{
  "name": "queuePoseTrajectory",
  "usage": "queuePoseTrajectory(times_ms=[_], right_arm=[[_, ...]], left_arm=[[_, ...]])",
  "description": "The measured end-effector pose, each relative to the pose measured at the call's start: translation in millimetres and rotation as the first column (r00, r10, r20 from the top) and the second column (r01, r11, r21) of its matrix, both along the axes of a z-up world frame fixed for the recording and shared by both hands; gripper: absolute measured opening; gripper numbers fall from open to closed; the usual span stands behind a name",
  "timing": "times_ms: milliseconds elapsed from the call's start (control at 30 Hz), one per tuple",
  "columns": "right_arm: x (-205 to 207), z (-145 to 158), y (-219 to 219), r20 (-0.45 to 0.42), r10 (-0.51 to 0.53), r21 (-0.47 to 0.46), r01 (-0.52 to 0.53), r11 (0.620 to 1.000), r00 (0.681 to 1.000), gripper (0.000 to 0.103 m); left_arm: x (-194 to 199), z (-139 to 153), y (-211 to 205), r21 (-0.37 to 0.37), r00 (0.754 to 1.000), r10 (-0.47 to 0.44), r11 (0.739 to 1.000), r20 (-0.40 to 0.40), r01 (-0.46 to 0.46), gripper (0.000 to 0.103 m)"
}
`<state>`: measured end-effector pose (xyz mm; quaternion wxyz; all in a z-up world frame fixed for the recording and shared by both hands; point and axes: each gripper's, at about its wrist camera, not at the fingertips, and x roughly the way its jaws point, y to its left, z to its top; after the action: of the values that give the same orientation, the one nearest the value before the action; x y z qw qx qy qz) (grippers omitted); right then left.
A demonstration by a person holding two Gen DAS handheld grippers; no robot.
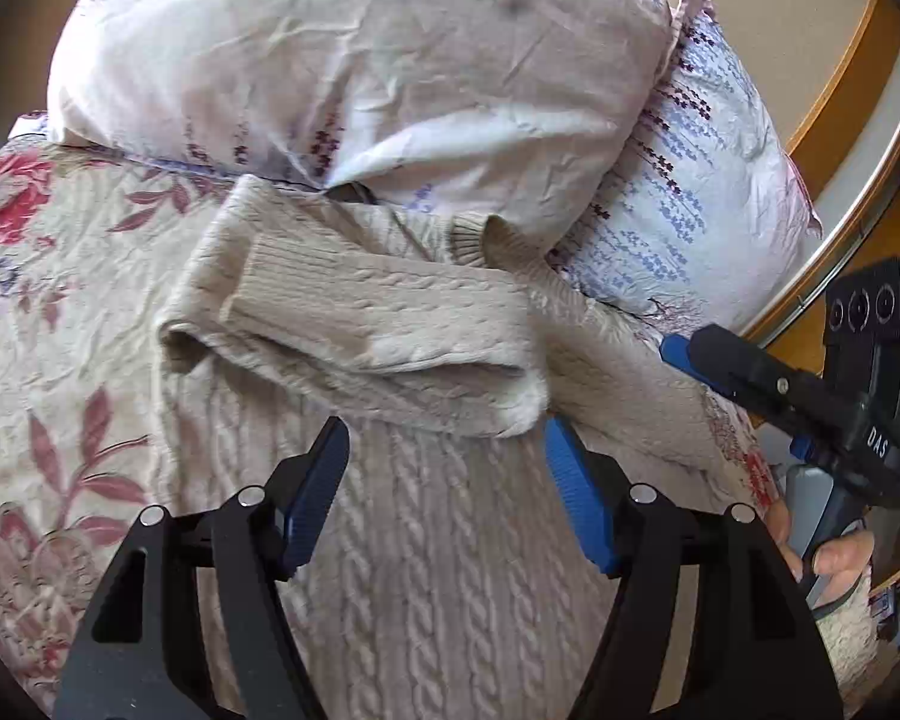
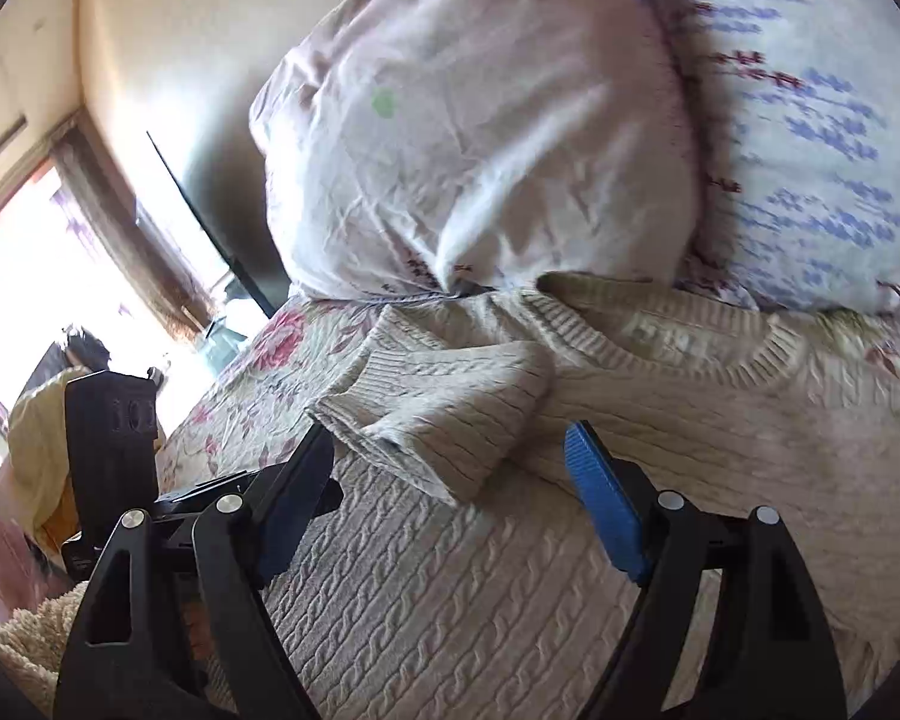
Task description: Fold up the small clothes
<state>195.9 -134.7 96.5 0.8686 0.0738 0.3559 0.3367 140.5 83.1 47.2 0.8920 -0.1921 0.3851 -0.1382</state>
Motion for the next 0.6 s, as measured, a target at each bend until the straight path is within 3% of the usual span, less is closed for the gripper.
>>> queuePoseTrajectory(times_ms=[67, 167, 300, 433, 533, 600], right_arm=[[5.0, -1.2, 40.3, 0.01, 0.091, -0.056, -0.09, 0.994, 0.996, 0.072], [12.2, -12.0, 100.3, 0.008, 0.202, -0.138, -0.199, 0.97, 0.979, 0.057], [18.7, -35.9, 155.5, 0.004, 0.251, -0.26, -0.242, 0.935, 0.968, 0.047], [25.3, -53.4, 174.4, 0.002, 0.236, -0.319, -0.223, 0.921, 0.972, 0.037], [33.4, -63.3, 173.1, -0.014, 0.208, -0.317, -0.202, 0.927, 0.978, 0.014], [36.6, -62.1, 165.4, -0.015, 0.188, -0.287, -0.185, 0.94, 0.982, 0.008]], left_arm=[[-15.2, 0.6, 16.8, 0.04, 0.999, 0.05, 0.998, 0.008, -0.05, 0.068], [-35.1, 1.2, 40.0, 0.052, 0.994, 0.109, 0.993, 0.025, -0.111, 0.069], [-49.1, 2.5, 61.2, 0.059, 0.986, 0.161, 0.985, 0.043, -0.163, 0.072], [-51.2, -0.4, 71.0, 0.062, 0.984, 0.171, 0.983, 0.041, -0.174, 0.074], [-48.2, -3.8, 73.6, 0.049, 0.985, 0.167, 0.984, 0.031, -0.169, 0.074], [-47.0, -5.6, 72.0, 0.045, 0.986, 0.162, 0.986, 0.028, -0.163, 0.074]])
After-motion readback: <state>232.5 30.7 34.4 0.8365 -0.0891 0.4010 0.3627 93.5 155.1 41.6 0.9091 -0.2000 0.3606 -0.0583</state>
